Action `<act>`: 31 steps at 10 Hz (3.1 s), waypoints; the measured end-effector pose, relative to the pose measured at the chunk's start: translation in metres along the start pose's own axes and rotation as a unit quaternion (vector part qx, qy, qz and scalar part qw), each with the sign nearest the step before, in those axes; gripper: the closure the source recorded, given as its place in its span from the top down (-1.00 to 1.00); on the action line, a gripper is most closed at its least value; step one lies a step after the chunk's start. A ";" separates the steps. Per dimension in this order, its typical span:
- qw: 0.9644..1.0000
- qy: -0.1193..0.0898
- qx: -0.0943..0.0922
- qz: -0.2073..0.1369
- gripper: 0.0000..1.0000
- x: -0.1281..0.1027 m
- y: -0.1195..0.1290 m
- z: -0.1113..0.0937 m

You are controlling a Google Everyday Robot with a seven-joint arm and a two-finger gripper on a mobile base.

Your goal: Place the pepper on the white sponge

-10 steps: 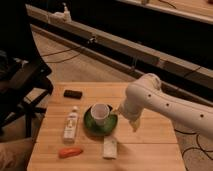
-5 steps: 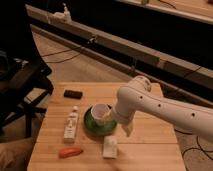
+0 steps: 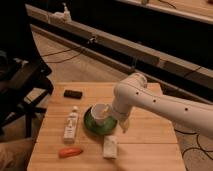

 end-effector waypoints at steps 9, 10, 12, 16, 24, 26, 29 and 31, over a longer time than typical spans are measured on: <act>0.982 -0.063 -0.006 -0.177 0.60 -0.092 -0.105 0.048; 0.981 -0.065 -0.007 -0.180 0.60 -0.094 -0.105 0.049; 0.982 -0.065 -0.008 -0.179 0.60 -0.093 -0.104 0.049; 0.983 -0.077 -0.030 -0.167 0.60 -0.093 -0.094 0.063; 0.979 -0.131 -0.031 -0.155 0.60 -0.120 -0.097 0.110; 0.977 -0.138 -0.030 -0.158 0.60 -0.125 -0.096 0.117; 0.979 -0.140 -0.029 -0.145 0.60 -0.128 -0.091 0.127; 0.980 -0.142 -0.029 -0.134 0.60 -0.129 -0.086 0.132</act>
